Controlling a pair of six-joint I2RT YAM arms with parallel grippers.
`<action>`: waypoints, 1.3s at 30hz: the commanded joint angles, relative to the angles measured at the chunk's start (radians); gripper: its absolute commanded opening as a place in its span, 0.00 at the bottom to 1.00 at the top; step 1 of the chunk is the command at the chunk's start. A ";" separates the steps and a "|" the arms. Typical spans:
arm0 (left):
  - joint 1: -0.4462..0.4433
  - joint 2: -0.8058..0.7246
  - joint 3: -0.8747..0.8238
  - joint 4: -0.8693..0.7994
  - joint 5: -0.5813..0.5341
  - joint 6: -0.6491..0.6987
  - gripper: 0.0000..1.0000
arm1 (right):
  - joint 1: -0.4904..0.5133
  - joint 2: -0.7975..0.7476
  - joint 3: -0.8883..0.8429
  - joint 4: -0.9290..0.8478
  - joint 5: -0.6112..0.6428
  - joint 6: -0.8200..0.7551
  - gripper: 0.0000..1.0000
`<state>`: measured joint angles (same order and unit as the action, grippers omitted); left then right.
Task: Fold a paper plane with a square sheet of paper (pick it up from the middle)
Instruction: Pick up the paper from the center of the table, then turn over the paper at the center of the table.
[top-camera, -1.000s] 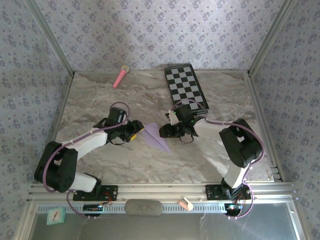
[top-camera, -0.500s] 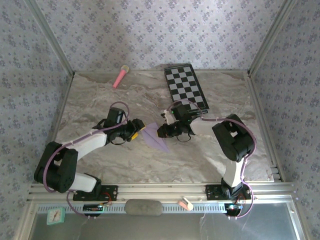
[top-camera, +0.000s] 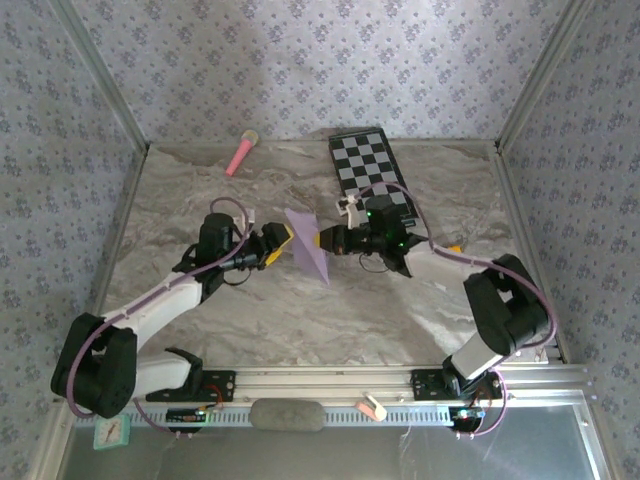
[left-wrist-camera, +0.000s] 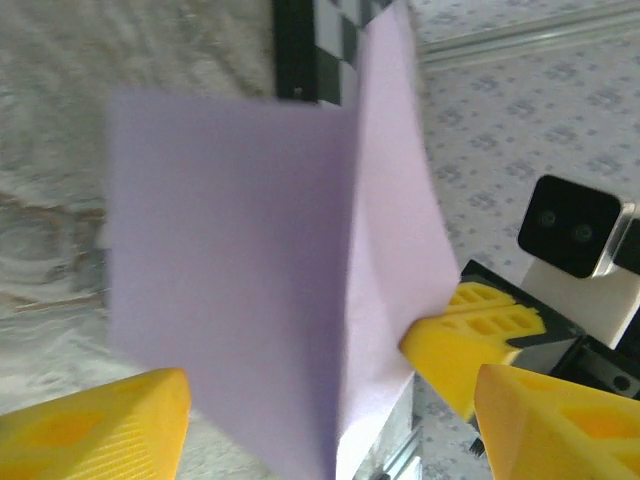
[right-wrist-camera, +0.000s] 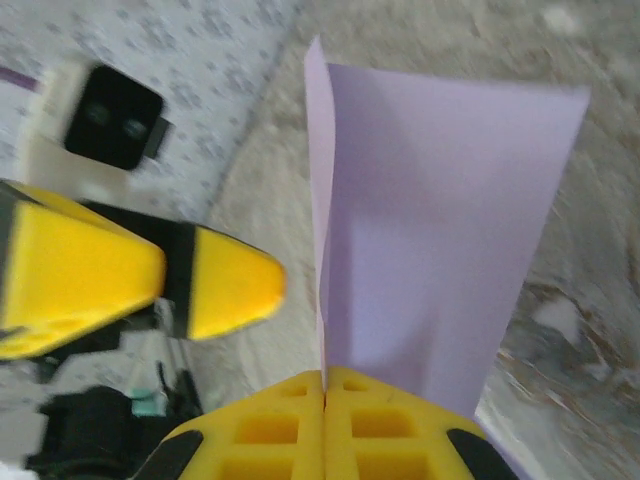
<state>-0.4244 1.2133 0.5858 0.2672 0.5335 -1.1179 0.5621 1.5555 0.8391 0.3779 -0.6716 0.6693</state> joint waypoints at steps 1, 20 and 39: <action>-0.030 -0.014 -0.002 0.161 0.053 -0.028 0.76 | -0.004 -0.053 -0.024 0.124 0.000 0.138 0.06; -0.133 0.034 0.032 0.458 0.133 -0.024 0.59 | -0.008 -0.095 -0.036 0.330 -0.059 0.385 0.12; -0.136 0.012 0.000 0.460 0.069 -0.012 0.25 | -0.021 -0.103 -0.055 0.339 -0.062 0.406 0.20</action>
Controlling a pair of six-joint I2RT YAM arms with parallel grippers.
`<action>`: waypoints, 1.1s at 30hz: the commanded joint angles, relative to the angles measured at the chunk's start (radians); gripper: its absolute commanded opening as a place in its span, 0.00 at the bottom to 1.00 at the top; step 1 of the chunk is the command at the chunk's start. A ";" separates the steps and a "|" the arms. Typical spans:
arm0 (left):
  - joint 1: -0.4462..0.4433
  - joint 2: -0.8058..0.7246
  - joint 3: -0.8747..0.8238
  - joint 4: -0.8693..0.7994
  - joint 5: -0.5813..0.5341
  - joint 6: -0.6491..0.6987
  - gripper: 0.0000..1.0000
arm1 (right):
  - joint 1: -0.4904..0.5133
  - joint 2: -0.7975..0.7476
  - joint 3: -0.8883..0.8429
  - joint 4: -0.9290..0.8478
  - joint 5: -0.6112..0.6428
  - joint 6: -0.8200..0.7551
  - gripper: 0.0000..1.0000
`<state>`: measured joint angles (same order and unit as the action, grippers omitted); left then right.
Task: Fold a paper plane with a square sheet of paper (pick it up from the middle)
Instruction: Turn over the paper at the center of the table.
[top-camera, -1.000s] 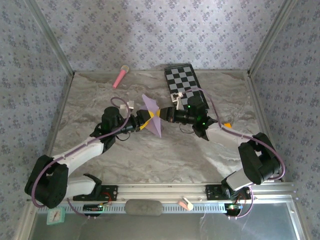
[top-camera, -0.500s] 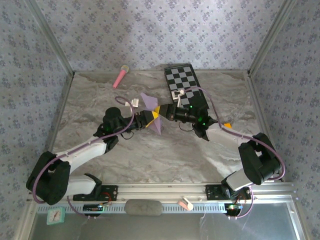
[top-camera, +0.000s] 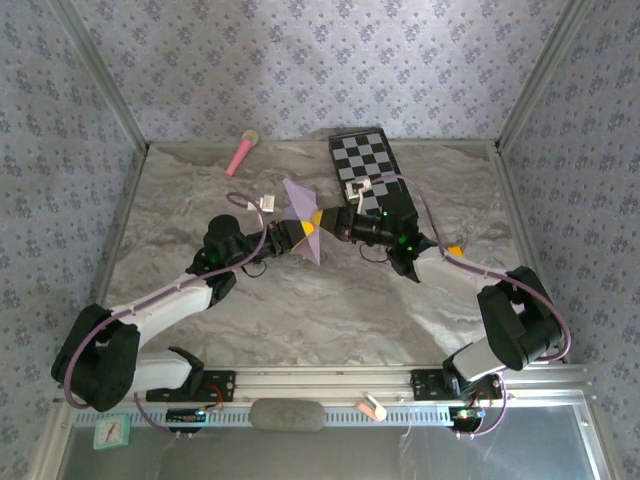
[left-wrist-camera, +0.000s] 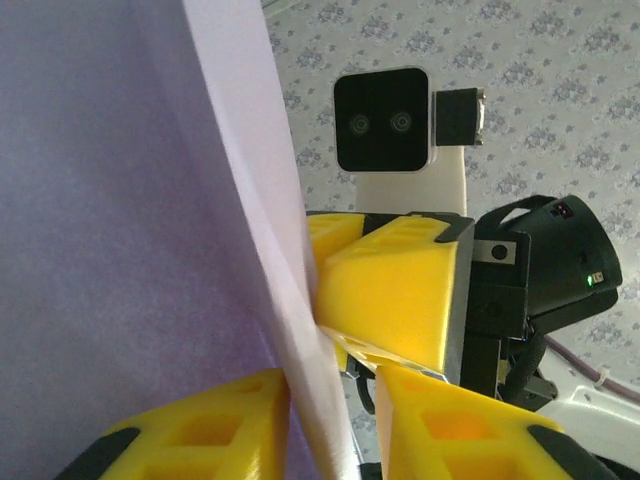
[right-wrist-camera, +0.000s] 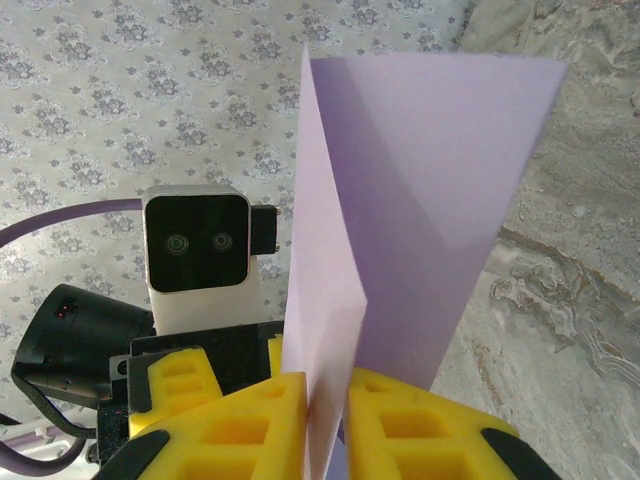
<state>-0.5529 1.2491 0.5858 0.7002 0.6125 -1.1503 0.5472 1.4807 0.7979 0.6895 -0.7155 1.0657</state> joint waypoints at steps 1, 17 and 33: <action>-0.007 -0.023 0.002 0.020 -0.010 0.026 0.23 | -0.007 -0.032 -0.015 0.024 -0.015 0.008 0.22; 0.017 -0.097 0.181 -0.728 -0.206 0.402 0.14 | -0.098 -0.350 0.031 -0.829 0.421 -0.503 0.70; -0.122 0.227 0.618 -1.595 -1.054 0.684 0.11 | -0.143 -0.444 0.032 -1.058 0.660 -0.609 0.72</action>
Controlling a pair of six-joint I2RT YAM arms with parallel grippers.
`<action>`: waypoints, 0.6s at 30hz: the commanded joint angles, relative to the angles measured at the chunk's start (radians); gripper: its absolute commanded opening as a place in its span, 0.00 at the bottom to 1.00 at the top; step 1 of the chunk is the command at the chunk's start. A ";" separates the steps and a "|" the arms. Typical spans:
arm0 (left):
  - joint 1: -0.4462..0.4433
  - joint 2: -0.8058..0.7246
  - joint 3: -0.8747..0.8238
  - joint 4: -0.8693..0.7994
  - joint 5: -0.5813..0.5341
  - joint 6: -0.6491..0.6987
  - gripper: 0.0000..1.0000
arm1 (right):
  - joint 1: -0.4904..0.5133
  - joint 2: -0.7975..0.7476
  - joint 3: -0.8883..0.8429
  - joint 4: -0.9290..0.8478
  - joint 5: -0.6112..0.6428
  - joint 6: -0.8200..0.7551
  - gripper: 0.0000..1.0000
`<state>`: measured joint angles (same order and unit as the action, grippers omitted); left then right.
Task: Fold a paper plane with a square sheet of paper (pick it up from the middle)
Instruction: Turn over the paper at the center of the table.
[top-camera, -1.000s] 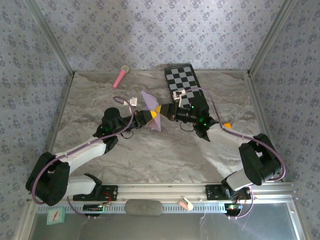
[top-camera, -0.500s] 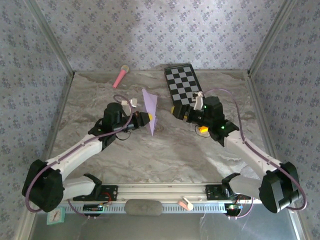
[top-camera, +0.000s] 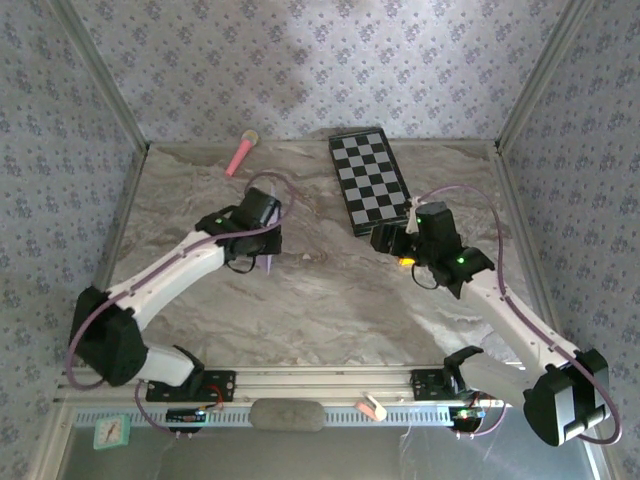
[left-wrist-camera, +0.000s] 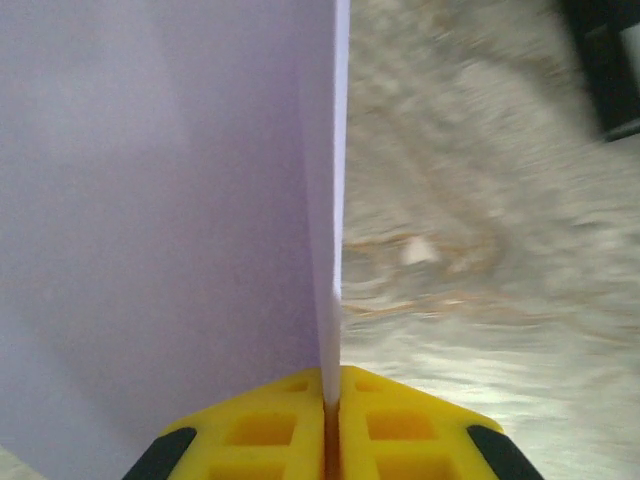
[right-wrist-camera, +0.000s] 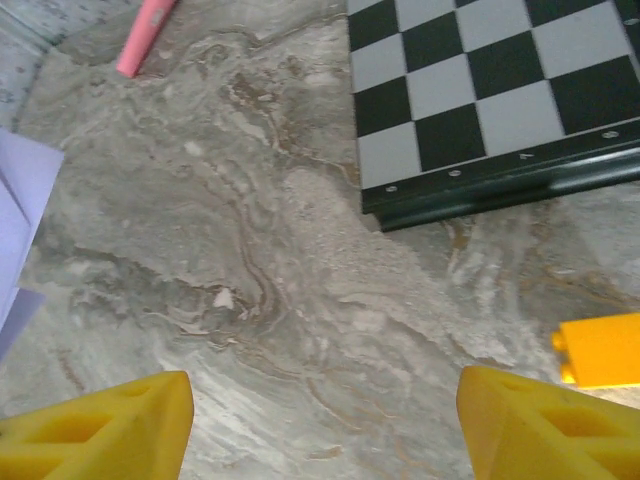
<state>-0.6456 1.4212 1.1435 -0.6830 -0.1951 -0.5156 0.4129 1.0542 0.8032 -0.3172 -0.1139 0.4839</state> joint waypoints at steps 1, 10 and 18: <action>-0.045 0.088 0.082 -0.238 -0.292 0.046 0.11 | -0.012 -0.017 0.026 -0.055 0.065 -0.027 0.72; -0.118 0.420 0.238 -0.461 -0.572 -0.030 0.11 | -0.043 -0.035 -0.001 -0.071 0.081 -0.011 0.72; -0.171 0.643 0.312 -0.436 -0.586 -0.062 0.11 | -0.076 -0.052 -0.027 -0.071 0.061 0.005 0.72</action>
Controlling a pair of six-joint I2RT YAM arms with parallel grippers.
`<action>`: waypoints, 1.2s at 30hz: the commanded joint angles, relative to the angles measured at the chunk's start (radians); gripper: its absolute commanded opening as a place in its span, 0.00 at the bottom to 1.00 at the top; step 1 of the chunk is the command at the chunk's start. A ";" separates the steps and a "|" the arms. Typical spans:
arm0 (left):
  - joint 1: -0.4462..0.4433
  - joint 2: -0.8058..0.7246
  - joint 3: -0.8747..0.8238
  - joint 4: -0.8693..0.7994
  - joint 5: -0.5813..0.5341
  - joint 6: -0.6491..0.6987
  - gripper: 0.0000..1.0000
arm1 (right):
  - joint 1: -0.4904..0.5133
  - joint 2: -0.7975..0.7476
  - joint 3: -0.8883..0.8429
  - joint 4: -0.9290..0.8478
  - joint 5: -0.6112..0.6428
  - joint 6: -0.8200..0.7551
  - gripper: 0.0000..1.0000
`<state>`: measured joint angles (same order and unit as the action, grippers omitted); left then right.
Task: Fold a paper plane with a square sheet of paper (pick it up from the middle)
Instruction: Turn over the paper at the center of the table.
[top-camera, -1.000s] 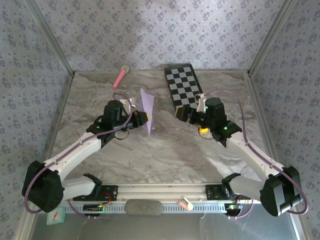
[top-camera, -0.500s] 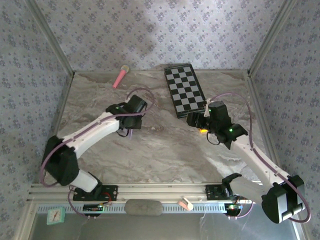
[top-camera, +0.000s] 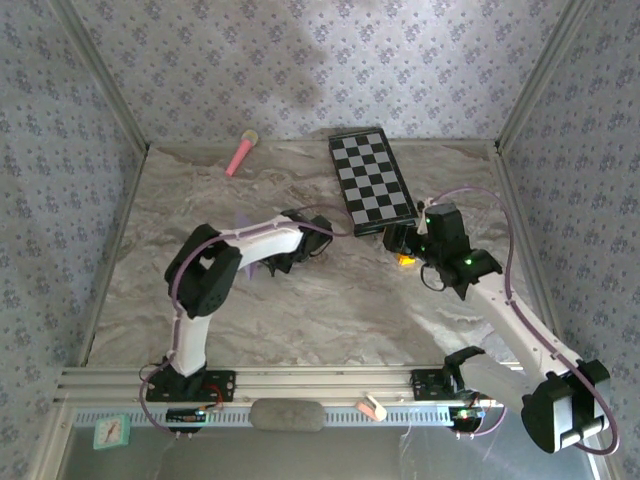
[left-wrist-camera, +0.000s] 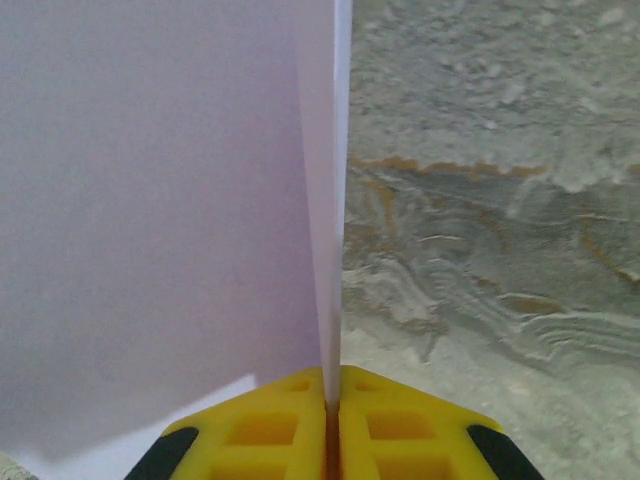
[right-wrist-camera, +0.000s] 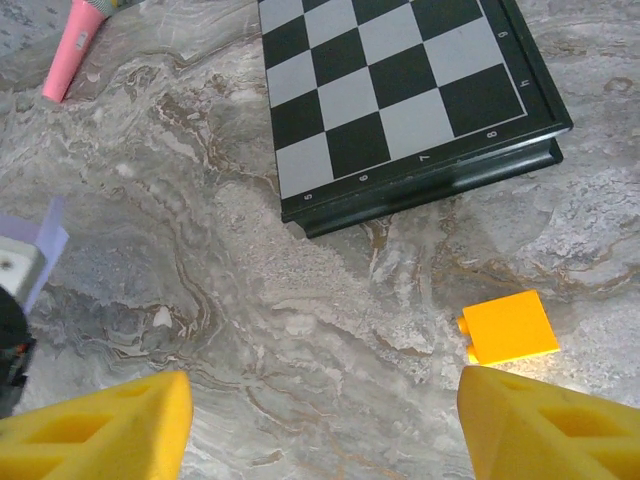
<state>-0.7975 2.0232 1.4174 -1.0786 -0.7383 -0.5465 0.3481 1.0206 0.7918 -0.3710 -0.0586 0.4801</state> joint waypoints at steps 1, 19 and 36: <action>-0.024 0.064 0.047 -0.037 -0.044 -0.041 0.11 | -0.015 -0.019 -0.018 -0.016 0.005 0.011 0.72; -0.070 0.160 0.137 -0.012 0.120 -0.105 0.25 | -0.039 -0.001 -0.032 0.012 -0.024 0.029 0.72; -0.099 -0.303 -0.122 0.335 0.683 -0.254 0.42 | -0.083 0.025 -0.052 0.065 -0.088 0.073 0.75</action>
<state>-0.9096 1.7878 1.3312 -0.8261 -0.1574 -0.7616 0.2722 1.0367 0.7483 -0.3393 -0.1188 0.5278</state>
